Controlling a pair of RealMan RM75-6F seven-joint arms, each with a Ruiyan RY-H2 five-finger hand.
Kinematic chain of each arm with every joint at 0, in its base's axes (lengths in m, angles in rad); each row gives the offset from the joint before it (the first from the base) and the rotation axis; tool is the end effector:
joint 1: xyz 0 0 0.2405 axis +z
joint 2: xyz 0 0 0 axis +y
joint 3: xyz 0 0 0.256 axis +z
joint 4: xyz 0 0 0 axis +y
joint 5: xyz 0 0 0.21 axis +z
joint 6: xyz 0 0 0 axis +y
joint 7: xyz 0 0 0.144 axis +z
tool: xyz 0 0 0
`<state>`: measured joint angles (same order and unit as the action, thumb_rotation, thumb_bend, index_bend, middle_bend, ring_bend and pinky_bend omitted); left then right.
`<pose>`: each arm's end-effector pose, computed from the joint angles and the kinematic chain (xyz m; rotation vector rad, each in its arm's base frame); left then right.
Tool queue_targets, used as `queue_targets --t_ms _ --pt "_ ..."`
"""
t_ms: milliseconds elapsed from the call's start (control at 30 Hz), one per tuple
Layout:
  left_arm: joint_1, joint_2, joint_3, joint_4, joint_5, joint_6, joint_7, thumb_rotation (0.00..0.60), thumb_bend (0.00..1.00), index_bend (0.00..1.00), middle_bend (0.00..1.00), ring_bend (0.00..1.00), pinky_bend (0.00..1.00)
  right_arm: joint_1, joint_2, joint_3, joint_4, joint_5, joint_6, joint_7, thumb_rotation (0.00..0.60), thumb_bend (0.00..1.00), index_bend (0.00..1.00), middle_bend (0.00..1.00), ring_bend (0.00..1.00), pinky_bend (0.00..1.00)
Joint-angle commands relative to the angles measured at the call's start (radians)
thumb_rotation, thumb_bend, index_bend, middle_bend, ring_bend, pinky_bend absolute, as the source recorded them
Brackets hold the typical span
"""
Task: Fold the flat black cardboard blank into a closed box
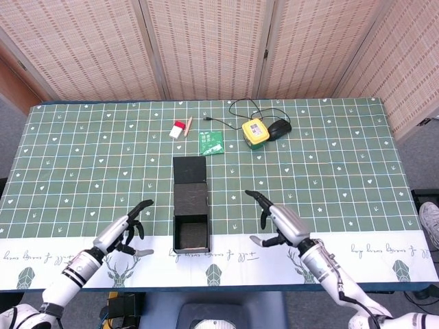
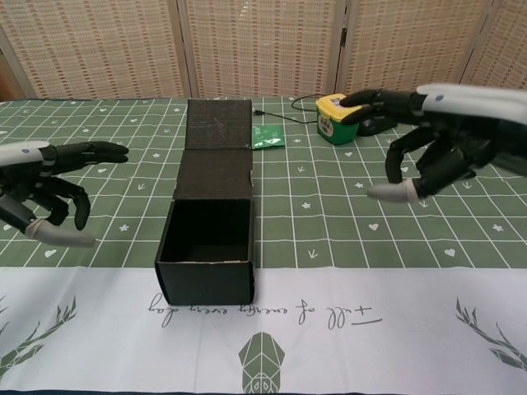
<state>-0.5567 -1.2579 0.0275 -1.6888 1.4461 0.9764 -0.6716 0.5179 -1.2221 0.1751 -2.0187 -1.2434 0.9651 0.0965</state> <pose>-0.2095 0.2603 0.0340 -1.6194 -1.8652 -1.2136 -0.1310 -0.2578 0.0560 1.7165 -1.5759 1.2579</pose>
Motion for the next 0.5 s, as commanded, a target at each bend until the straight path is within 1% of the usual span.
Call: queue_targets --t_ms 33,167,267,500 --pt "-0.010 -0.043 0.012 0.026 0.020 -0.042 -0.031 0.600 0.02 0.00 0.00 0.53 0.76 -0.010 0.064 0.043 -0.053 -0.036 0.044 0.031 0.600 0.29 0.00 0.06 0.58 0.93" --pt "-0.010 -0.099 0.003 0.055 0.004 -0.053 -0.020 0.600 0.02 0.00 0.00 0.53 0.77 -0.021 0.088 0.055 -0.066 -0.053 0.076 0.059 0.600 0.30 0.00 0.07 0.58 0.93" --pt "-0.006 -0.149 -0.008 0.096 -0.026 -0.060 0.007 0.600 0.02 0.00 0.00 0.52 0.78 -0.030 0.098 0.046 -0.065 -0.067 0.085 0.077 0.600 0.30 0.00 0.08 0.58 0.93" --pt "0.003 -0.210 -0.030 0.157 -0.067 -0.068 0.028 0.600 0.02 0.00 0.00 0.52 0.79 -0.039 0.102 0.030 -0.058 -0.094 0.097 0.110 0.600 0.30 0.00 0.08 0.58 0.93"
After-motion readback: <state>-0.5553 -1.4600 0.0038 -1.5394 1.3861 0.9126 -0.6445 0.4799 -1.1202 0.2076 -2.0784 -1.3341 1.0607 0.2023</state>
